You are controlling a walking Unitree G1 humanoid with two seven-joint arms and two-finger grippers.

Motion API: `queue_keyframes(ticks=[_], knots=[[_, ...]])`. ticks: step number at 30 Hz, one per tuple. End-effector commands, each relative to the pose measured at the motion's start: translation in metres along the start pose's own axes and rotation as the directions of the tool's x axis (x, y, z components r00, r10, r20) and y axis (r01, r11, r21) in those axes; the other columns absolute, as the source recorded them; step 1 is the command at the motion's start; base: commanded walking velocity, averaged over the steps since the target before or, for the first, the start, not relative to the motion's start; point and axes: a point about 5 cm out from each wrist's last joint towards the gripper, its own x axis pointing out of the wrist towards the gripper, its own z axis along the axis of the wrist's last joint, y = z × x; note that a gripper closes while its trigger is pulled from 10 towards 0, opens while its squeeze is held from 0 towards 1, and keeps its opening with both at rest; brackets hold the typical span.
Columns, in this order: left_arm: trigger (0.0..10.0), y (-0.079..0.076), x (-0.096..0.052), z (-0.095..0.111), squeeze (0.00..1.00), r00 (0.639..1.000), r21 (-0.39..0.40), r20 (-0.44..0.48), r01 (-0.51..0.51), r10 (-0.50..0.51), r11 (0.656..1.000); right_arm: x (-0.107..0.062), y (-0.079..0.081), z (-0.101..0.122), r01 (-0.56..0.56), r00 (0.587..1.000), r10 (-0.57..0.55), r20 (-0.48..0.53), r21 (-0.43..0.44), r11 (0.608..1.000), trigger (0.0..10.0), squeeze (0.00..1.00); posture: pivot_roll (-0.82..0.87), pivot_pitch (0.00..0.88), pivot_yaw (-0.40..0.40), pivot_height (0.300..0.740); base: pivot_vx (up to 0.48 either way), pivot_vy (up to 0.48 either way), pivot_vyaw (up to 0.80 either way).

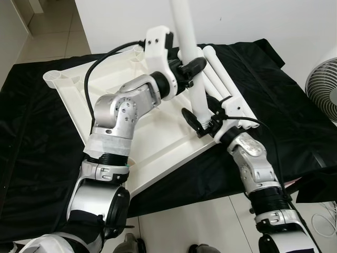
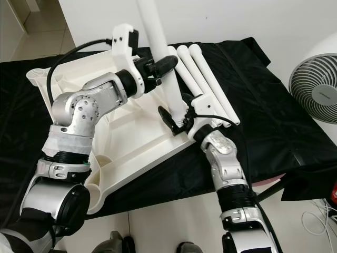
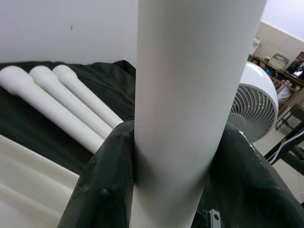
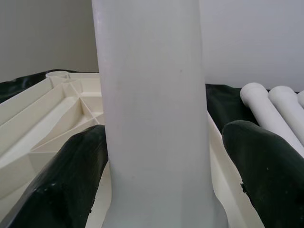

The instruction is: Building children table

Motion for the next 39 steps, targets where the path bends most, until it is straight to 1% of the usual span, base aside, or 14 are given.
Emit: queue_keyframes(ticks=[1, 2, 3, 6, 7, 9, 10, 11, 12, 14, 18, 24, 33, 39], knots=[[10.0, -0.013, 0.002, 0.006, 0.00, 0.997, 0.032, 0.039, 0.062, -0.063, 0.998, 0.003, 0.007, -0.002, -0.018, 1.000, 0.018, -0.022, 0.005, 1.000, 10.0, 1.00, -0.09, 0.092, 0.038, 0.740, 0.000, 0.000, 0.00], [10.0, -0.014, 0.002, 0.008, 0.00, 0.998, 0.091, 0.049, 0.036, -0.041, 0.995, 0.006, 0.010, 0.000, -0.008, 1.000, 0.008, -0.019, -0.005, 1.000, 10.0, 0.00, -0.09, 0.097, 0.037, 0.740, 0.000, 0.000, 0.00], [10.0, -0.015, 0.002, 0.009, 0.00, 0.998, 0.137, 0.059, 0.010, -0.019, 0.991, 0.008, 0.011, 0.003, -0.002, 1.000, 0.002, -0.018, -0.009, 1.000, 10.0, 0.00, -0.09, 0.097, 0.037, 0.740, 0.000, 0.000, 0.00], [10.0, -0.015, 0.002, 0.009, 0.00, 0.998, 0.175, 0.068, -0.023, 0.011, 0.984, 0.011, 0.014, 0.005, 0.013, 1.000, -0.014, -0.020, -0.029, 0.999, 10.0, 0.00, -0.09, 0.098, 0.040, 0.740, 0.000, 0.000, 0.00], [10.0, -0.015, 0.002, 0.009, 0.00, 0.995, 0.200, 0.083, -0.064, 0.048, 0.978, 0.015, 0.016, 0.008, 0.049, 0.998, -0.050, -0.023, -0.043, 0.998, 10.0, 0.00, -0.09, 0.103, 0.042, 0.740, 0.000, 0.000, 0.00], [10.0, -0.015, 0.002, 0.009, 0.00, 0.995, 0.200, 0.083, -0.064, 0.048, 0.978, 0.015, 0.016, 0.008, 0.049, 0.998, -0.050, -0.023, -0.043, 0.998, 10.0, 0.00, -0.09, 0.103, 0.042, 0.740, 0.000, 0.000, 0.00], [10.0, -0.015, 0.004, 0.009, 0.00, 0.990, 0.217, 0.104, -0.116, 0.095, 0.969, 0.019, 0.017, 0.009, 0.097, 0.995, -0.098, -0.029, -0.046, 0.994, 10.0, 0.00, -0.09, 0.103, 0.042, 0.740, 0.000, 0.000, 0.00], [10.0, -0.015, 0.004, 0.009, 0.00, 0.990, 0.217, 0.104, -0.116, 0.095, 0.969, 0.019, 0.017, 0.009, 0.097, 0.995, -0.098, -0.029, -0.046, 0.994, 10.0, 0.00, -0.09, 0.103, 0.042, 0.740, 0.000, 0.000, 0.00], [10.0, -0.015, 0.005, 0.010, 0.00, 0.984, 0.218, 0.124, -0.156, 0.131, 0.963, 0.021, 0.018, 0.010, 0.154, 0.987, -0.155, -0.029, -0.056, 0.987, 10.0, 0.00, -0.10, 0.105, 0.042, 0.740, 0.000, 0.000, 0.00], [10.0, -0.015, 0.005, 0.010, 0.00, 0.984, 0.218, 0.124, -0.156, 0.131, 0.963, 0.021, 0.018, 0.010, 0.154, 0.987, -0.155, -0.029, -0.056, 0.987, 10.0, 0.00, -0.10, 0.105, 0.042, 0.740, 0.000, 0.000, 0.00], [10.0, -0.017, 0.010, 0.012, 0.00, 0.959, 0.223, 0.186, -0.254, 0.214, 0.941, 0.030, 0.015, 0.016, 0.377, 0.924, -0.382, -0.002, -0.155, 0.913, 10.0, 0.00, -0.10, 0.109, 0.034, 0.740, 0.000, 0.000, 0.00], [10.0, -0.019, 0.012, 0.011, 0.00, 0.953, 0.239, 0.199, -0.274, 0.229, 0.931, 0.035, 0.016, 0.024, 0.461, 0.886, -0.462, 0.038, -0.162, 0.872, 10.0, 0.00, -0.09, 0.111, 0.033, 0.740, 0.000, 0.000, 0.00], [10.0, -0.028, 0.014, 0.008, 0.00, 0.959, 0.227, 0.200, -0.246, 0.203, 0.942, 0.041, 0.018, 0.028, 0.464, 0.885, -0.464, 0.038, -0.146, 0.874, 10.0, 0.00, -0.09, 0.111, 0.032, 0.740, 0.000, 0.000, 0.00], [10.0, -0.038, 0.017, 0.007, 0.00, 0.963, 0.233, 0.209, -0.219, 0.172, 0.947, 0.043, 0.015, 0.026, 0.502, 0.862, -0.506, 0.024, -0.164, 0.849, 10.0, 0.00, -0.09, 0.095, 0.022, 0.740, 0.000, 0.000, 0.00]])
